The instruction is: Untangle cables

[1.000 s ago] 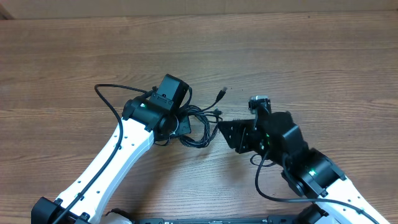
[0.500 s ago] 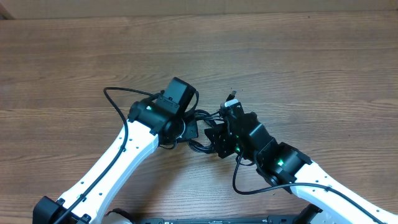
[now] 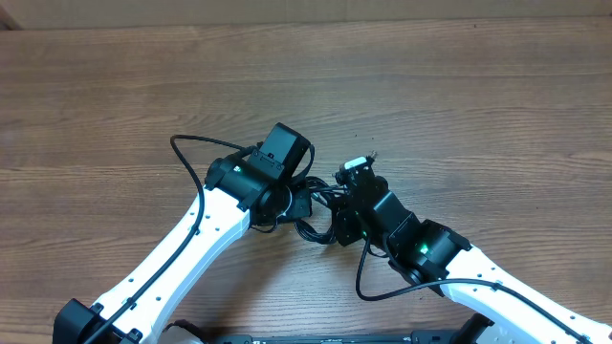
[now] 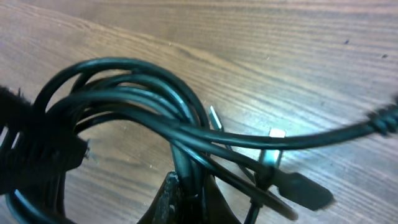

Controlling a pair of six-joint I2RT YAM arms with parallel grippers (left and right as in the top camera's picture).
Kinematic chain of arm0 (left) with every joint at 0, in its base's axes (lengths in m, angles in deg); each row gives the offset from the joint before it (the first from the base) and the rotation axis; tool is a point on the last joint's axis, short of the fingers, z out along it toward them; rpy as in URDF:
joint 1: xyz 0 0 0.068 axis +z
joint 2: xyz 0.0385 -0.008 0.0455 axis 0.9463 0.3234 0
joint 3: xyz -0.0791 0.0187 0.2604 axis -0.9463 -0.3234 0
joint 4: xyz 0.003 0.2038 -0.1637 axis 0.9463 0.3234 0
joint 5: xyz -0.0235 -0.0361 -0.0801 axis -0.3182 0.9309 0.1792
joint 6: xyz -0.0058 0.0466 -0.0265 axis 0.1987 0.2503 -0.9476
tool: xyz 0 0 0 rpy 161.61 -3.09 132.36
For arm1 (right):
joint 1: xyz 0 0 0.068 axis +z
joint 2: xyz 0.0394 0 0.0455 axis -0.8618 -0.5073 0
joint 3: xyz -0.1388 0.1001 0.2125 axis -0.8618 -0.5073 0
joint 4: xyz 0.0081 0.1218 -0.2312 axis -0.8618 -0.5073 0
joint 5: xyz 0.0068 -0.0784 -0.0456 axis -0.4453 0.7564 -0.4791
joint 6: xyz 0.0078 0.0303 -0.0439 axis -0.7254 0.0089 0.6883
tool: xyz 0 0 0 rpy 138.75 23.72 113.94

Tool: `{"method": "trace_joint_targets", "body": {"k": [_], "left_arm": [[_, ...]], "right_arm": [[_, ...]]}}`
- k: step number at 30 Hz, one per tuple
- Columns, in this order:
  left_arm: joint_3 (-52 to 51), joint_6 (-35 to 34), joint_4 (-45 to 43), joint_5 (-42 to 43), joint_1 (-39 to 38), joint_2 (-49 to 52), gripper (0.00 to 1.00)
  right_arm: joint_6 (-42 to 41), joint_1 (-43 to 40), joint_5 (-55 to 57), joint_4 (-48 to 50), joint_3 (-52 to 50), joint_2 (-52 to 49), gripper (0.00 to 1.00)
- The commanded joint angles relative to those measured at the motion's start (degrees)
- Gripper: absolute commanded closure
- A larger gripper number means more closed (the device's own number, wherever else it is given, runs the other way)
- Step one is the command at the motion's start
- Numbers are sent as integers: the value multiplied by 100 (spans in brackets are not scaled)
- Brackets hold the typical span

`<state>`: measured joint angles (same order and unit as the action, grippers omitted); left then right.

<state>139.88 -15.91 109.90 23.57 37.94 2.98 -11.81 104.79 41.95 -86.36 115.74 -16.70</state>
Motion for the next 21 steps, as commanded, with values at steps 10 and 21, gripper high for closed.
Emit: {"method": "trace_joint_targets", "body": {"k": [10,21], "left_arm": [[35,-227,-619,-275,-46,-37,96],[35,-511,-398,-866,-48,-37,96]], "right_arm": [[219,33,-3866,-42,79,59,96],[-184,-461,-4179,-98,79,809,96]]}}
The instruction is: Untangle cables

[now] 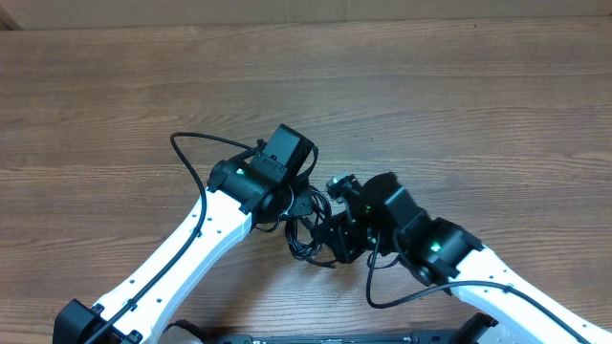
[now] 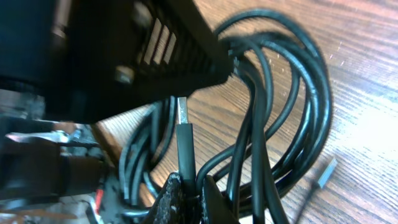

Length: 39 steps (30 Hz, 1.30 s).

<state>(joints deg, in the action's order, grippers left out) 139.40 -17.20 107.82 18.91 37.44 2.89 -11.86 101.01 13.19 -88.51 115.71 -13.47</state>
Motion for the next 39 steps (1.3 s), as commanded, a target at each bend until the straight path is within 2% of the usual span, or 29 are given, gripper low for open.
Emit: {"method": "trace_joint_targets", "body": {"k": [1,4,9,12,15,17,21,25,26,28,31,33,35,37,39], "left_arm": [[83,-387,-118,-417,2,-28,96],[83,-566,28,-599,2,-28,96],[83,-2033,404,-1128,2,-28,96],[83,-2782,367,-1071,2,-28,96],[83,-3230,269,-863,2,-28,96],[83,-3023,52,-680,2,-28,96],[83,-1976,-417,-358,2,-28,95],[83,-1196,-455,-219,2,-31,96],[83,-1010,-450,-216,2,-33,96],[83,-706,-407,-223,11,-46,96],[87,-466,-299,-216,118,-129,96],[87,-466,-223,-216,186,-190,96],[87,-466,-144,-219,267,-223,96],[87,-463,-101,-221,271,-223,96],[87,-439,-42,-221,271,-221,96]], "right_arm": [[-345,-280,-1182,90,81,586,96],[-745,-647,-647,-122,79,710,96],[-1523,-1023,614,-664,79,721,96],[-2356,-1040,1384,-876,79,715,96],[-3058,-1040,1759,-953,74,662,96],[-3335,-1040,1853,-951,74,575,96],[-3674,-1038,1869,-951,74,267,96],[-3797,-1038,1803,-949,74,-116,94],[-3797,-1038,1759,-946,74,-210,90],[-3794,-1038,1740,-949,74,-337,68],[-3794,-1040,1742,-951,74,-457,62],[-3794,-1040,1742,-949,74,-472,51],[-3794,-1040,1742,-946,74,-470,26],[-3794,-1040,1742,-949,74,-470,16],[-3792,-1038,1742,-951,74,-470,0]]}}
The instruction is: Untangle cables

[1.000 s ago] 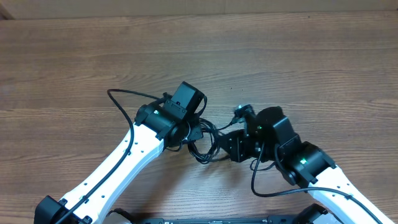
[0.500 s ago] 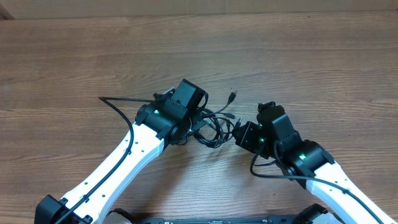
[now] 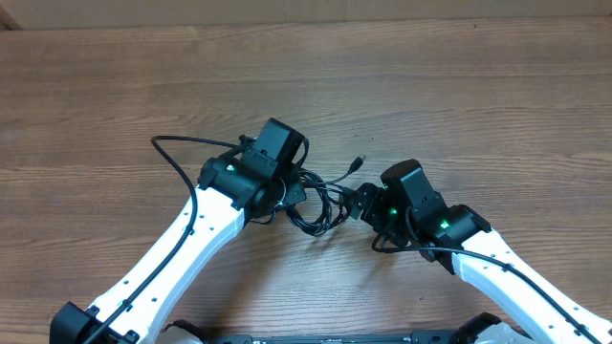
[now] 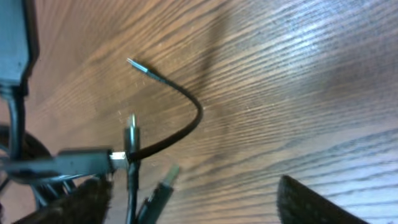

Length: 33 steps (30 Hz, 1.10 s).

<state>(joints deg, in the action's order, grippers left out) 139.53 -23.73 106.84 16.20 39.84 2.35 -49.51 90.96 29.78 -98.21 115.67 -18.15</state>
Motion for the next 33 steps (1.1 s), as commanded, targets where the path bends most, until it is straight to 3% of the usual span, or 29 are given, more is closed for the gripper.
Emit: {"method": "trace_joint_targets", "body": {"k": [1,33], "left_arm": [[74,293,68,52,31,-168,96],[72,490,162,48,17,-166,96]], "right_arm": [[-26,-35,83,20,79,-2,0],[-24,-35,85,22,79,-2,0]]}}
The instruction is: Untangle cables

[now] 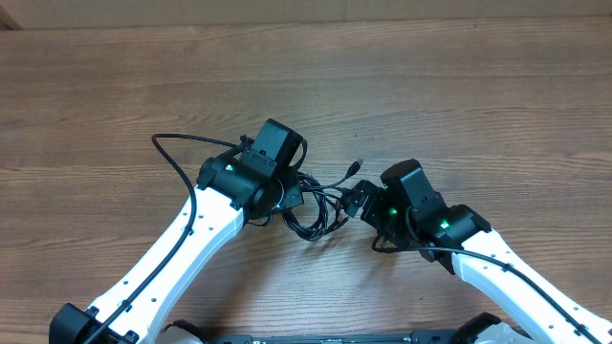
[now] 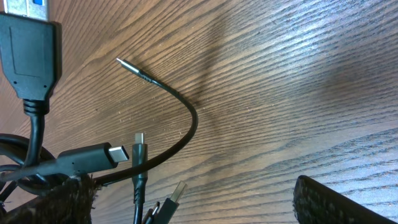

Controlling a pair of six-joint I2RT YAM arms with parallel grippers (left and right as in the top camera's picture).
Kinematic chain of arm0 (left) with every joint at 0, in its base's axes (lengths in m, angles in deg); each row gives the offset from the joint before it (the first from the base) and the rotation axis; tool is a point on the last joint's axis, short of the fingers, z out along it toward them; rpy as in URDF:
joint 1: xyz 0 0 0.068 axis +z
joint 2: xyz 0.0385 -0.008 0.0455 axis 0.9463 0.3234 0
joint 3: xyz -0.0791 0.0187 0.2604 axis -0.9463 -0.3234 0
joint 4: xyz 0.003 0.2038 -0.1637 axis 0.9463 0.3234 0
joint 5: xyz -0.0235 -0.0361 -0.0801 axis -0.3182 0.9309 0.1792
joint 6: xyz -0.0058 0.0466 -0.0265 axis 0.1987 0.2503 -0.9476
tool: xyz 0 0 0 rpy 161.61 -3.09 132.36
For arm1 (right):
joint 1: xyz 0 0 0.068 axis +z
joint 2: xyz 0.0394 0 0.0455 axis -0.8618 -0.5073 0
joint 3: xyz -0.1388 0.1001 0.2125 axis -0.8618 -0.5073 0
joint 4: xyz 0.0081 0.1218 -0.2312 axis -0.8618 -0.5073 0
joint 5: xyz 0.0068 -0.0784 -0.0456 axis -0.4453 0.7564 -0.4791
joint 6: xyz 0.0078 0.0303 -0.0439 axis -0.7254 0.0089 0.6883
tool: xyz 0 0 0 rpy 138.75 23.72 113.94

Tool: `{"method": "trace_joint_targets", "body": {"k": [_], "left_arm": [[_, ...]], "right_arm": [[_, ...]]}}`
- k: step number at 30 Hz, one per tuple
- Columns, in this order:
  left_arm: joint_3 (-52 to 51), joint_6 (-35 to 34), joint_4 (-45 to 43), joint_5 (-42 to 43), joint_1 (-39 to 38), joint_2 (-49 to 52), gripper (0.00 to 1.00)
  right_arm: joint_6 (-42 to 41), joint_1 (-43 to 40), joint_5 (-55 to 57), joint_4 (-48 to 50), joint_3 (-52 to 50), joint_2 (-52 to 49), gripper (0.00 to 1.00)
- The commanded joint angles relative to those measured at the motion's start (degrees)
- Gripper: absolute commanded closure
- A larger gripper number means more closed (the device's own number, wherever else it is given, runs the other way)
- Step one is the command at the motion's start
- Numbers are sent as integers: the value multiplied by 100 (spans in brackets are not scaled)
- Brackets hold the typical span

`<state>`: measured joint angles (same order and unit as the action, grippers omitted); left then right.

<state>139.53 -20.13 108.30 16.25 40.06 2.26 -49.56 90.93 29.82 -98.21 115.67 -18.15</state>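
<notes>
A bundle of black cables (image 1: 311, 215) lies between my two arms in the overhead view, with a thin loose end (image 1: 357, 164) reaching up to the right. My left gripper (image 1: 285, 196) sits on the bundle's left side, its fingers hidden under the wrist. Just right of the bundle, my right gripper (image 1: 356, 205) is open. In the right wrist view the right gripper (image 2: 199, 205) holds nothing, with its fingers (image 2: 68, 202) wide apart. Ahead of it lie a USB-A plug (image 2: 31, 56), a USB-C plug (image 2: 93, 158), a thin cable tip (image 2: 127, 64) and two small plugs (image 2: 174, 193).
The wooden table (image 1: 459, 86) stretches all round. My left arm's own black cable (image 1: 177, 158) arches out on the left. The right arm's cable (image 1: 382, 244) loops beside its wrist.
Almost nothing changed. My right gripper is still open beside the bundle; its view has shifted slightly, so the USB-A plug now shows at the upper left.
My right gripper was first shut on a cable in the bundle. It then held a cable close under the left wrist. Later it was open and right of the bundle, with plug ends lying loose on the table, as now. The left gripper stayed on the bundle throughout.
</notes>
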Motion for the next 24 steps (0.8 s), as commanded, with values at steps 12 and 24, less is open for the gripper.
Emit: {"method": "trace_joint_targets", "body": {"k": [12,24], "left_arm": [[72,129,13,44,-4,-157,96],[74,625,11,2,0,-157,96]], "right_arm": [[-22,-33,81,22,79,-2,0],[-20,-33,81,22,79,-2,0]]}}
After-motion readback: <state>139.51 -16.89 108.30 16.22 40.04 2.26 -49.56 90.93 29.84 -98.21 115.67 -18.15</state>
